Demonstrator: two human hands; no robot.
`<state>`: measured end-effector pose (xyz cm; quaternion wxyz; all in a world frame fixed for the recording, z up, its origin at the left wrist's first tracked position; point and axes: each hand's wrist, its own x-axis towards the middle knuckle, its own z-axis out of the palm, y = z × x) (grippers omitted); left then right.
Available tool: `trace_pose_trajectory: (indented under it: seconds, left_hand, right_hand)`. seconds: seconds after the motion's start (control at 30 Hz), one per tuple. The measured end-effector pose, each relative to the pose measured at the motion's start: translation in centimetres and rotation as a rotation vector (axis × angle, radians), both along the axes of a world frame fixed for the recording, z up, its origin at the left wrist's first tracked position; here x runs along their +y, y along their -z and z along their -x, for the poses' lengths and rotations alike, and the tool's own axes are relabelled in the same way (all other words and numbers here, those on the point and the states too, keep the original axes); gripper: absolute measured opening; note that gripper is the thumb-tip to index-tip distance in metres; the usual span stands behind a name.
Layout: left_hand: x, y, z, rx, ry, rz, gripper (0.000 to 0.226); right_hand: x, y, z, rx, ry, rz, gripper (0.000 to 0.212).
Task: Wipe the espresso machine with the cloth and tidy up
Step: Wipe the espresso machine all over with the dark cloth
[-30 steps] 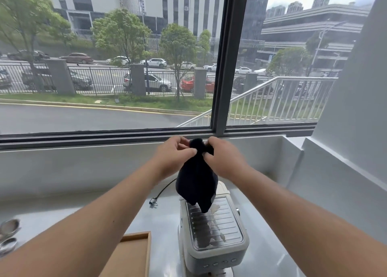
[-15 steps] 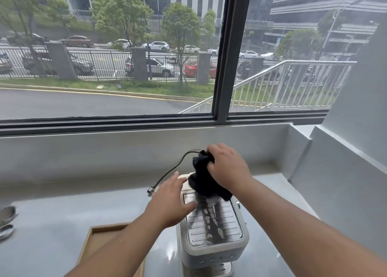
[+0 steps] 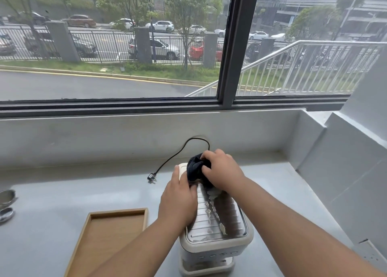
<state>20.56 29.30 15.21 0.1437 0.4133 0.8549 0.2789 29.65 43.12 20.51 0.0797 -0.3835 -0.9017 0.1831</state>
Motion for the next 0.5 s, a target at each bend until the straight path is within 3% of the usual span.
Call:
trace_pose_trajectory:
  seconds: [0.5]
  left_hand:
    - [0.6, 0.5, 0.9, 0.155, 0.166, 0.07, 0.073]
  right_hand:
    - [1.6, 2.0, 0.9, 0.014, -0.008, 0.016, 0.037]
